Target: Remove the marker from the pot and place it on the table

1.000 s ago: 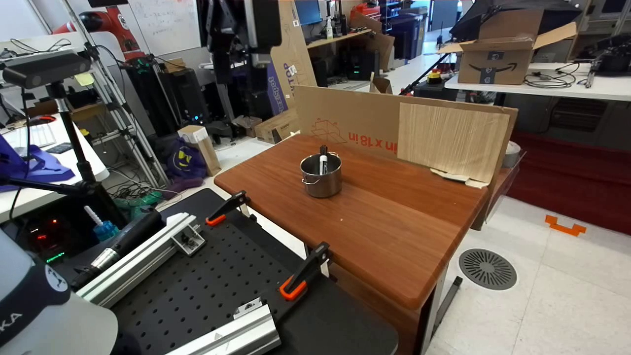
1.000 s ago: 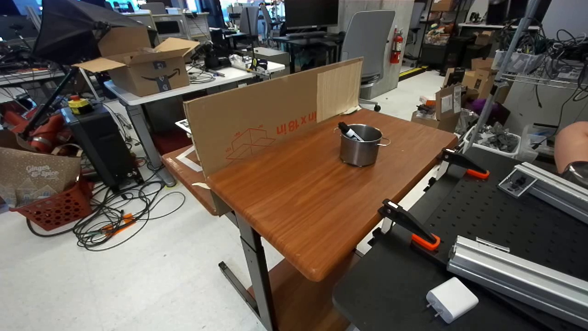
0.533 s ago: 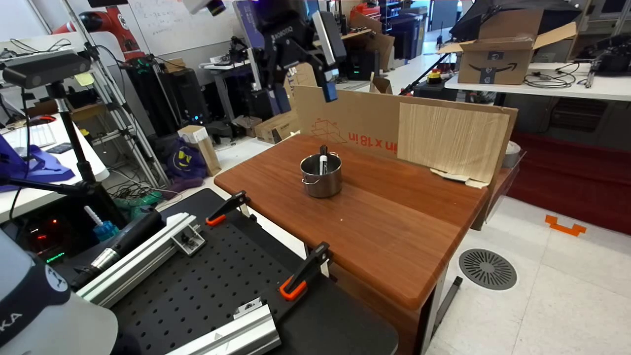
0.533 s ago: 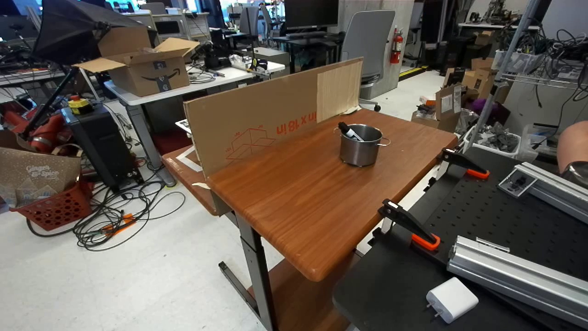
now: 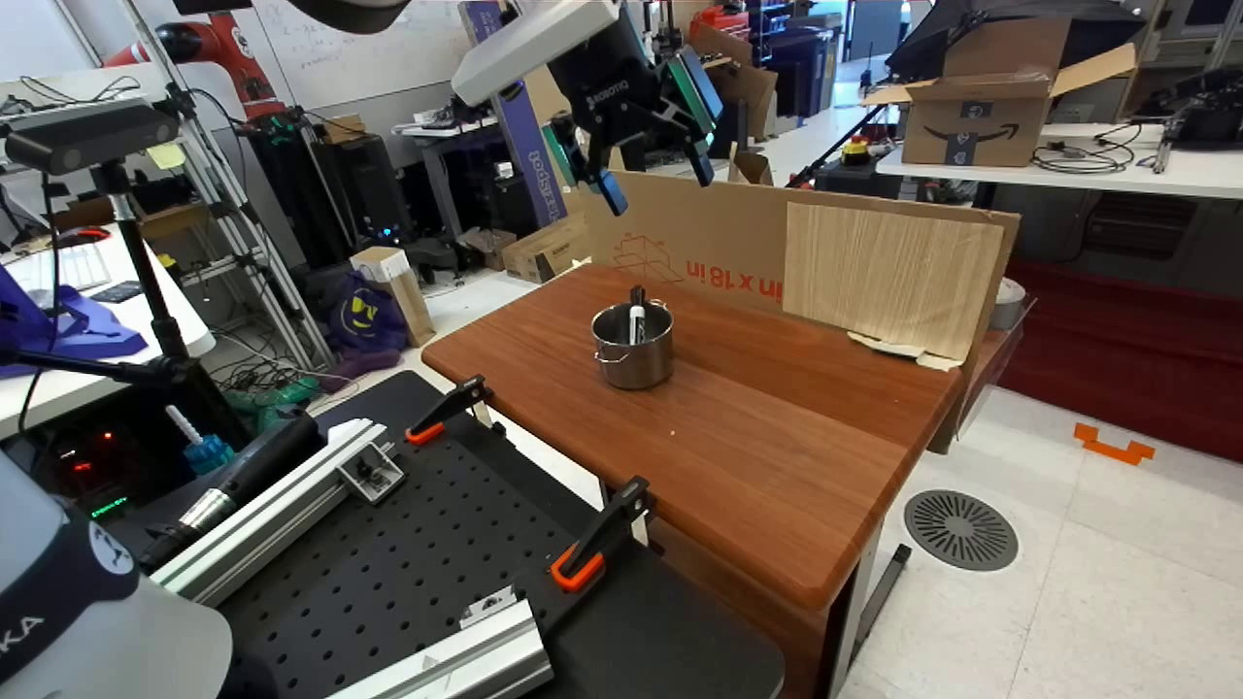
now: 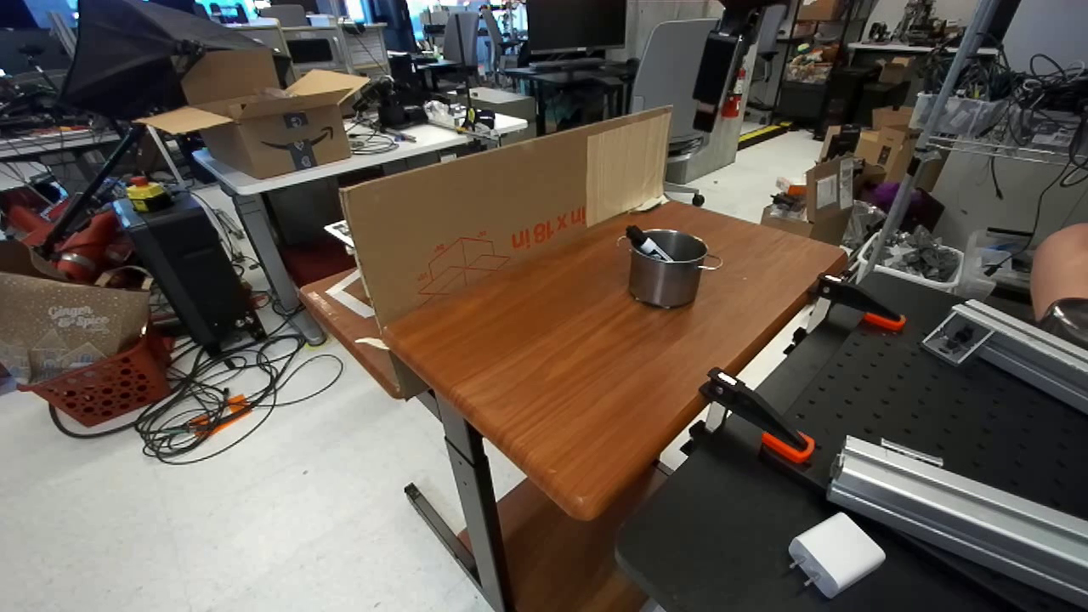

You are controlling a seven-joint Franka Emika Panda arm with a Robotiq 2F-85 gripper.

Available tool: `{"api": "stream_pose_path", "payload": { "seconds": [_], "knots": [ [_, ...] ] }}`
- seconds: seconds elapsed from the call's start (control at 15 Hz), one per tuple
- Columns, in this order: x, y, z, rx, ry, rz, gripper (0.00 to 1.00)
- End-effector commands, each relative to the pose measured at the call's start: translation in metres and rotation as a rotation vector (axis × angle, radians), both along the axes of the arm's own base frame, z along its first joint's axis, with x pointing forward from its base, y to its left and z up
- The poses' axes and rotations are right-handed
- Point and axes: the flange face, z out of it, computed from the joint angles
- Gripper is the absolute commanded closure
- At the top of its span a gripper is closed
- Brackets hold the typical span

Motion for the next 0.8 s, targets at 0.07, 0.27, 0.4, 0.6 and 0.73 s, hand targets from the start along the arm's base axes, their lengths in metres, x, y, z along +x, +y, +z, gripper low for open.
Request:
{"api": "stream_pose_path", "payload": {
  "seconds": [0.07,0.27,0.4,0.6,0.73],
  "knots": [
    [0.014,0.01,-0.023,0.076,-0.043,0.149,0.0],
    [0.022,0.027,-0.057,0.138,0.03,0.228,0.0],
    [0.028,0.034,-0.073,0.172,0.09,0.272,0.0],
    [0.047,0.037,-0.081,0.208,0.146,0.33,0.0],
    [0.06,0.034,-0.08,0.215,0.177,0.357,0.0]
  ]
}}
